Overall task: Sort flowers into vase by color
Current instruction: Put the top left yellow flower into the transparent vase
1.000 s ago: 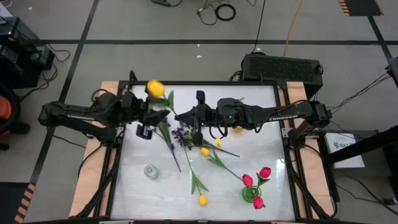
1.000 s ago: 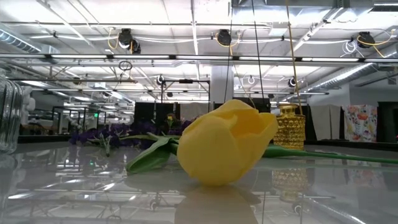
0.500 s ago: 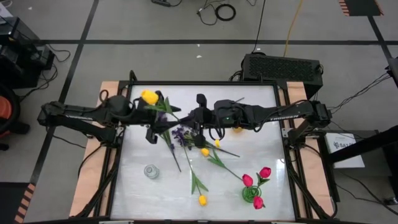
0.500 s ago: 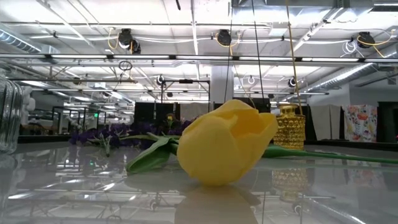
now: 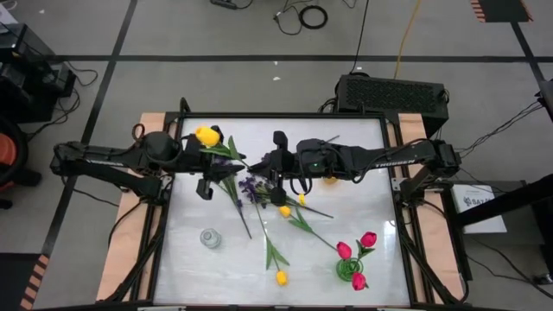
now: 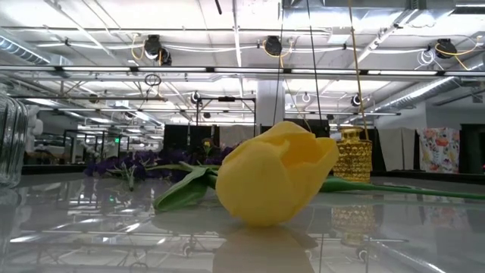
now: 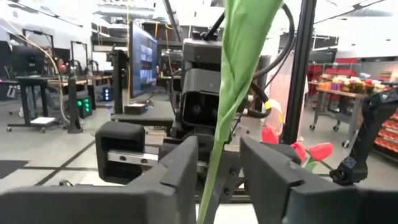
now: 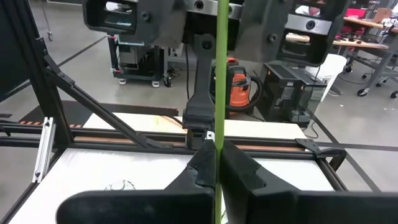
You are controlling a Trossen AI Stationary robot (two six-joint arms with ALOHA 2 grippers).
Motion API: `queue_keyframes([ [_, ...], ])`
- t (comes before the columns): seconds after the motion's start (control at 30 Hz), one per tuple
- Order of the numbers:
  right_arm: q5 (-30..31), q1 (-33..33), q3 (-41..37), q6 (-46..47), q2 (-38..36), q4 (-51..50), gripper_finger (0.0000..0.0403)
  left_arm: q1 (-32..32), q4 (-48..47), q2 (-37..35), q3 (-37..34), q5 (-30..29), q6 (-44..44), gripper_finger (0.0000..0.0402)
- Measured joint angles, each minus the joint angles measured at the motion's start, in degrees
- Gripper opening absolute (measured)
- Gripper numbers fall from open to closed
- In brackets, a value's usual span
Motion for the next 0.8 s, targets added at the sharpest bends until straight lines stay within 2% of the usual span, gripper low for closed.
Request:
queue_keyframes([
  [0.3,-0.11,0.02,0.00,0.00,0.00,-0.11,0.0003,0.04,-0.33,-0.14,0.00,-0.03,1.78,0.0014],
  [0.43,-0.25,0.04,0.02,1.04,-0.02,-0.63,0.0024,0.02,-1.84,-1.35,0.00,-0.02,1.70,0.0013],
  [0.6,0.02,0.00,-0.02,1.09,-1.45,-5.61,0.0075,-0.02,-5.18,-4.77,0.00,0.02,0.71,0.0008],
  [0.8,0.11,0.00,0.02,0.96,-9.65,-13.17,0.0134,-0.44,-12.77,-10.55,0.00,0.18,-3.33,0.0005],
])
